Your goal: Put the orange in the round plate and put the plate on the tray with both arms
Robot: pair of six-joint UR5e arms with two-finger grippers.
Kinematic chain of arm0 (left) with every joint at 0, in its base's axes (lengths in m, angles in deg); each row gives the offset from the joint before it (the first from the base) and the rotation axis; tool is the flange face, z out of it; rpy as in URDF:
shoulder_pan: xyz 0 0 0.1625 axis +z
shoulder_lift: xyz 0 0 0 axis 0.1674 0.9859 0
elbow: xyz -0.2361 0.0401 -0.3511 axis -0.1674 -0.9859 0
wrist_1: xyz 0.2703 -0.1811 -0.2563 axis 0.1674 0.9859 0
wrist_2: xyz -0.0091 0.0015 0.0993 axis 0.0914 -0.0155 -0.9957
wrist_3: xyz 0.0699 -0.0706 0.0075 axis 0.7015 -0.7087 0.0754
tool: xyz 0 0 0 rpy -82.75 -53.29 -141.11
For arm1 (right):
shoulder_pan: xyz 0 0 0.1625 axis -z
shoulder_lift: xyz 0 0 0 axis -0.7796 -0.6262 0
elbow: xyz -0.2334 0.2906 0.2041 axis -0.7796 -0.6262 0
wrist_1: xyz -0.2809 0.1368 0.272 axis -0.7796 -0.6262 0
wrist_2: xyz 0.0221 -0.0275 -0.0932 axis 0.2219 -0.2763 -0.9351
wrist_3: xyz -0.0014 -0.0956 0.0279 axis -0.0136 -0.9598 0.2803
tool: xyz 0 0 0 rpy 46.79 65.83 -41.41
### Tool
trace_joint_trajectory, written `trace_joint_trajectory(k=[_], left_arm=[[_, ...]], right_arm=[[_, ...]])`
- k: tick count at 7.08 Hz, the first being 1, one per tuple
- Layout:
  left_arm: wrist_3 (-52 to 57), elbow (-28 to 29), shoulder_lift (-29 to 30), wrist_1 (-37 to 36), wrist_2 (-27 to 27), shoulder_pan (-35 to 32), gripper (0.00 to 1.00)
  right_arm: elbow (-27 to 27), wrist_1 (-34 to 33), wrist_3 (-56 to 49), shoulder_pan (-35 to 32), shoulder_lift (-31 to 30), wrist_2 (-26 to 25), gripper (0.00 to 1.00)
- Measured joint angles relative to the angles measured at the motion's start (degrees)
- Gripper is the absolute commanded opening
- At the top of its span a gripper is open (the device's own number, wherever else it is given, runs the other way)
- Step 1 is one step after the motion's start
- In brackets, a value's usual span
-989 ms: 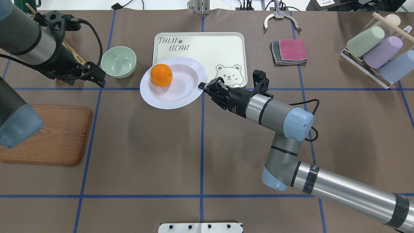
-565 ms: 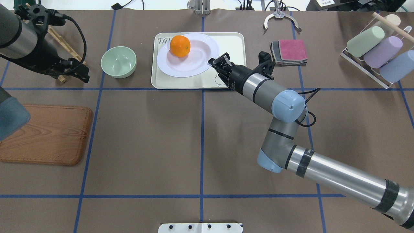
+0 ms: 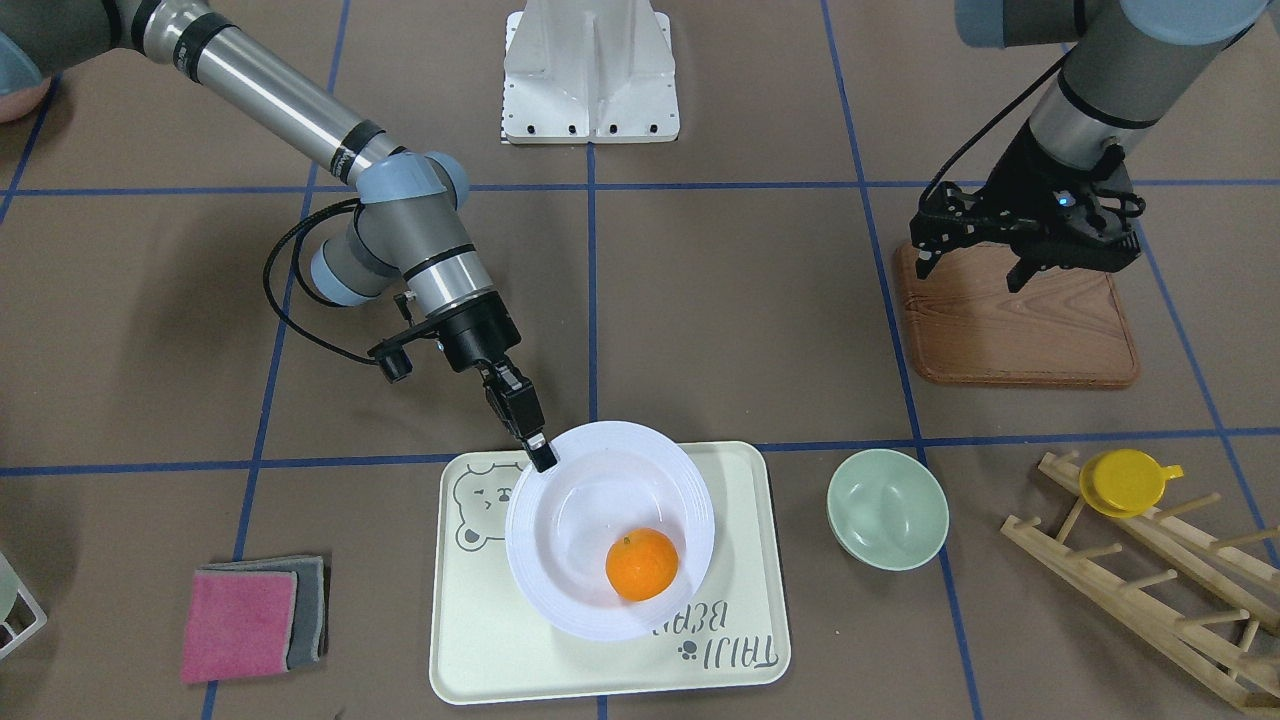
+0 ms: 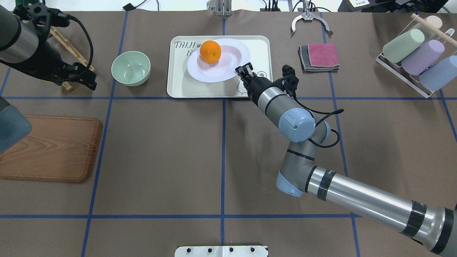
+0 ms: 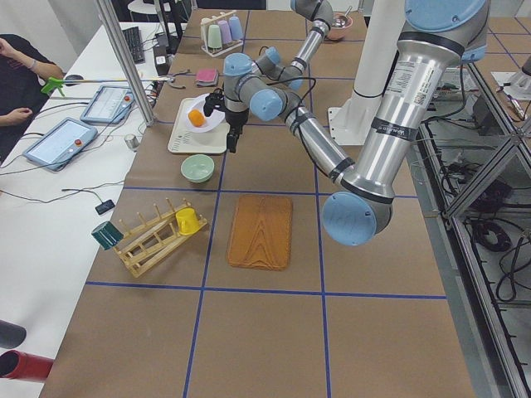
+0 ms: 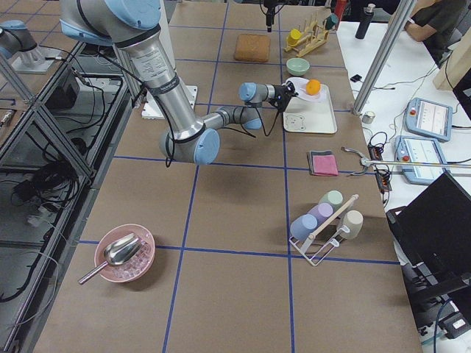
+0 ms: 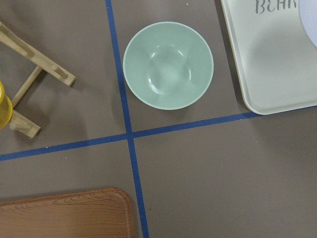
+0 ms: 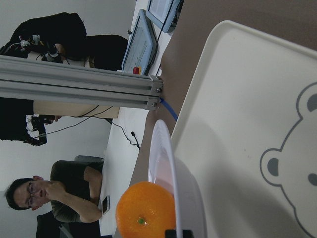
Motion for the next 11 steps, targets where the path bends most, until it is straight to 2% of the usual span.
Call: trace_joint_trajectory(k=[1,3,4,7,9,10,11], left_arm=[[0.0,0.0,0.0,0.0,0.0,0.0,0.97],[0.0,0.0,-0.2,0.0,0.0,-0.2,0.97],[0.0,0.0,-0.3,-0.1,0.1,-0.3,0.97],[0.2,0.1,-0.3,-0.1,0.1,-0.6,0.97],[4.0,0.1,-2.8,0.3,0.4,-1.9,0.98],[7.5,0.1,-5.1,0.5,0.7,-3.2,0.98],[11.7,0.1,-8.0,0.7,1.0,-5.0,0.98]], right_arm=[[0.1,-2.2,-0.8,0.6,0.0,-0.9,1.00],[1.0,-5.6,-5.7,0.3,-0.5,1.3,1.00],[3.3,-9.6,-9.9,-1.0,-1.5,5.6,1.00],[18.2,-31.3,-33.4,-8.1,-7.1,26.4,1.00],[23.6,-43.0,-48.7,-16.3,-8.8,41.9,1.00],[25.5,-48.6,-57.7,-21.0,-9.3,47.7,1.00],[27.4,-54.6,-68.1,-24.7,-10.2,51.1,1.00]])
